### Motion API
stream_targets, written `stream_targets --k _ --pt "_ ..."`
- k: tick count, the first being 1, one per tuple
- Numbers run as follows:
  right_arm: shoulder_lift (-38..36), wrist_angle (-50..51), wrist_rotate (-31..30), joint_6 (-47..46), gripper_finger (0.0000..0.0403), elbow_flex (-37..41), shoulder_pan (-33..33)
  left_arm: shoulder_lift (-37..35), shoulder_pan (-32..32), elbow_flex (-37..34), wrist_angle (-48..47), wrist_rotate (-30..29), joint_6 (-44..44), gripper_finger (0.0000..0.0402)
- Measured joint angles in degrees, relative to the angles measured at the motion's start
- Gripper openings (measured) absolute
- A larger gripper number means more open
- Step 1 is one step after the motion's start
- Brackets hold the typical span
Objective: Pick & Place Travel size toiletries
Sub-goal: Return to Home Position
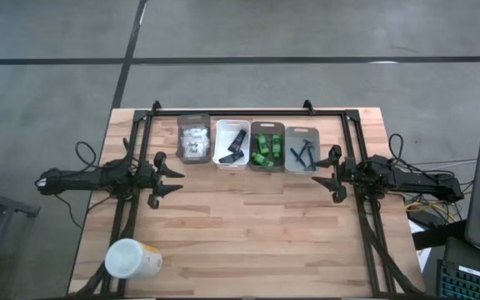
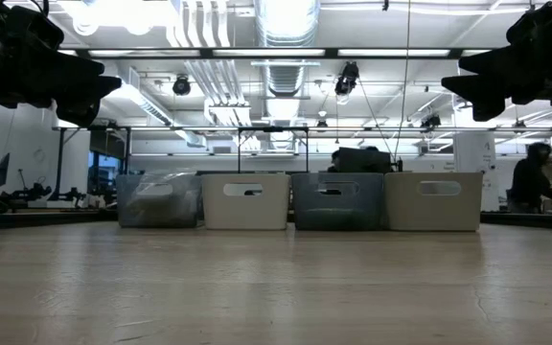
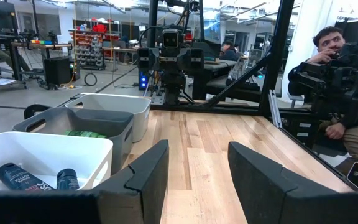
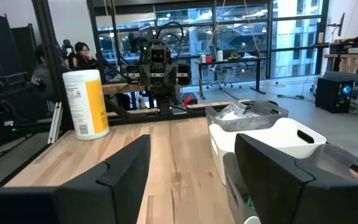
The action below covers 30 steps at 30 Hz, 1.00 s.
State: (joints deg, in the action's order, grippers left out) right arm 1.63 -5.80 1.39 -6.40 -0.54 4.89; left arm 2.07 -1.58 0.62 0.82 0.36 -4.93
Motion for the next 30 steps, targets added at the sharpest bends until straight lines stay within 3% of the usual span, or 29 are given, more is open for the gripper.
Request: stream_targets --k 11,30 --pt "0.0 0.0 0.0 -0.01 0.0221 -0.02 0.0 0.0 0.0 -0.02 0.0 0.0 -0.02 0.0172" --pt "0.0 0.0 0.02 -0.01 0.0282 0.0 0.02 0.01 -0.01 -0.02 0.0 0.0 -0.02 0.0172"
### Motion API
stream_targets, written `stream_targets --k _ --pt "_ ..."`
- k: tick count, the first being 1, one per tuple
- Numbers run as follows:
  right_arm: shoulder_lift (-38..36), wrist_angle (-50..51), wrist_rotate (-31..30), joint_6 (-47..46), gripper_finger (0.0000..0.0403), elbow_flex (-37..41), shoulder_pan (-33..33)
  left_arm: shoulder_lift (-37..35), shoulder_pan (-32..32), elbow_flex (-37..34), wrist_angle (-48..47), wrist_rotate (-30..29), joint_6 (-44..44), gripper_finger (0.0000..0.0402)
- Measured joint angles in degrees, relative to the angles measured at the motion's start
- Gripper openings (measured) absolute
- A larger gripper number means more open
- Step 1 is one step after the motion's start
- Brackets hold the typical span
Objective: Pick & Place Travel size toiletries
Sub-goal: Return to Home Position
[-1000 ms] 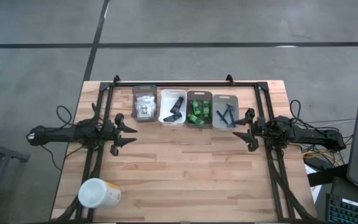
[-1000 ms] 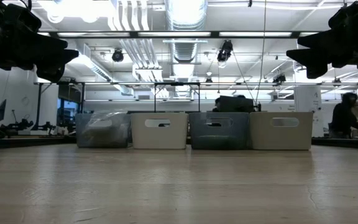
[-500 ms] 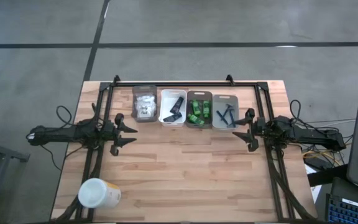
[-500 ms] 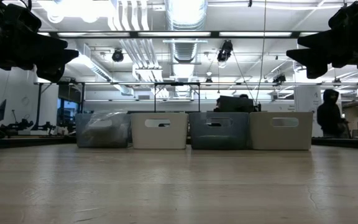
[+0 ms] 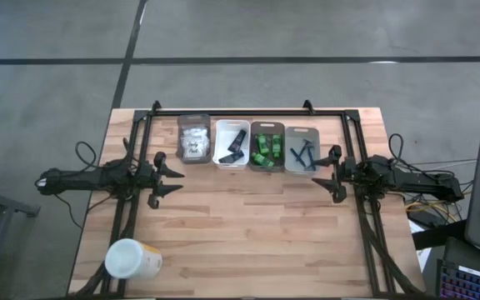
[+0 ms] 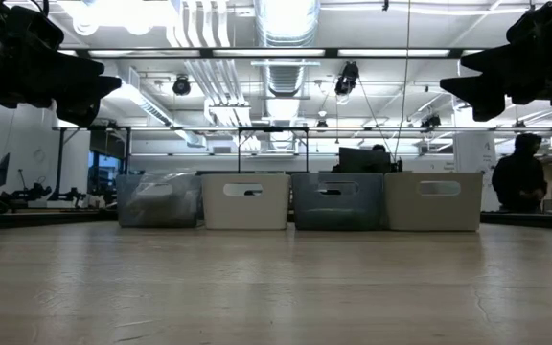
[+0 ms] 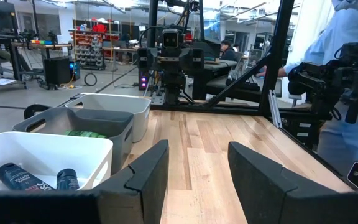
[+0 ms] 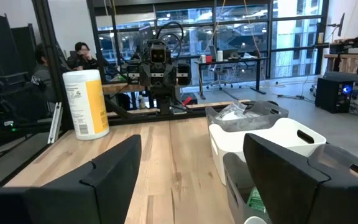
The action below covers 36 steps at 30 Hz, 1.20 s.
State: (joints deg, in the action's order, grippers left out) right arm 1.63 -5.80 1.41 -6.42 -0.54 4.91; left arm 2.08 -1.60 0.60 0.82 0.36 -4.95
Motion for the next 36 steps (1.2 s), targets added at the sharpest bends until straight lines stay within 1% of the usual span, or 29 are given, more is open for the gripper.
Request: stream_targets --k 25,29,36 --pt "0.02 0.0 0.0 0.0 0.036 0.0 0.0 0.0 0.01 0.01 0.0 0.0 0.01 0.0172" --pt "0.02 0.0 -0.02 0.0 0.036 0.0 0.0 -0.01 0.0 0.02 0.0 0.02 0.01 0.0172" --pt "0.02 0.0 -0.02 0.0 0.034 0.0 0.0 0.01 -0.01 0.0 0.0 0.02 0.0 0.0172"
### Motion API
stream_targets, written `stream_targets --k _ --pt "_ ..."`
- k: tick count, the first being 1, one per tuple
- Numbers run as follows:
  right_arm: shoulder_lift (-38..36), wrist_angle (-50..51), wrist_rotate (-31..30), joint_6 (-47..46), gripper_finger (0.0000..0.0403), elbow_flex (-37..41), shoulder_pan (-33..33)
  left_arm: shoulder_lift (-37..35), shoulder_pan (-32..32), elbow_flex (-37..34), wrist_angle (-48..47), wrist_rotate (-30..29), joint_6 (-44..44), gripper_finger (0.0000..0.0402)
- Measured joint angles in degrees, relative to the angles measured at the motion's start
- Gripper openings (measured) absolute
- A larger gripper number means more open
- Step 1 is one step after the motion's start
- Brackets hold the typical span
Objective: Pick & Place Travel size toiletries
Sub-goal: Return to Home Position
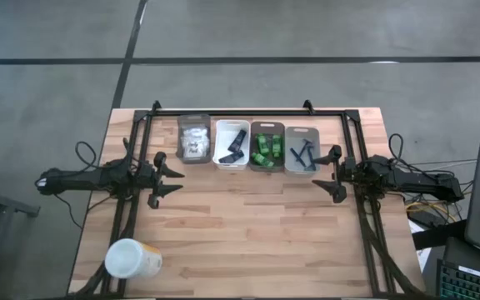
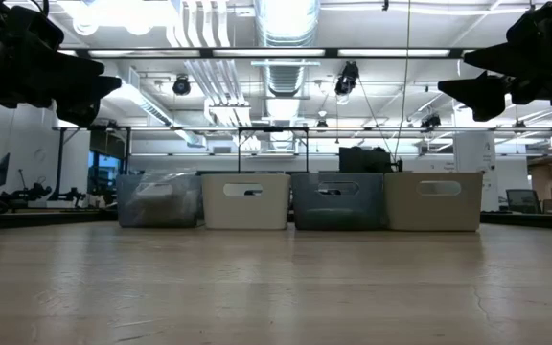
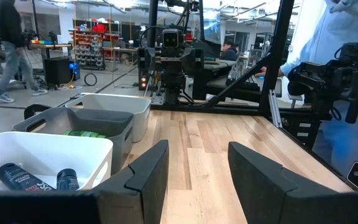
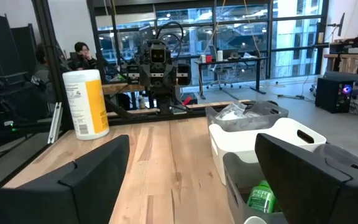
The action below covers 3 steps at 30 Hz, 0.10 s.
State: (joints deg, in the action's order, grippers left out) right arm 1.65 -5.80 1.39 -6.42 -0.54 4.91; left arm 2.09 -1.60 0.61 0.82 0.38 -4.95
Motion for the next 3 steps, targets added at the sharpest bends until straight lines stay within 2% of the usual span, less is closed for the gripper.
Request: stream_targets --k 3 --pt "0.0 0.0 0.02 0.0 0.033 0.0 0.0 -0.02 0.01 0.01 0.0 -0.01 0.0 0.0172"
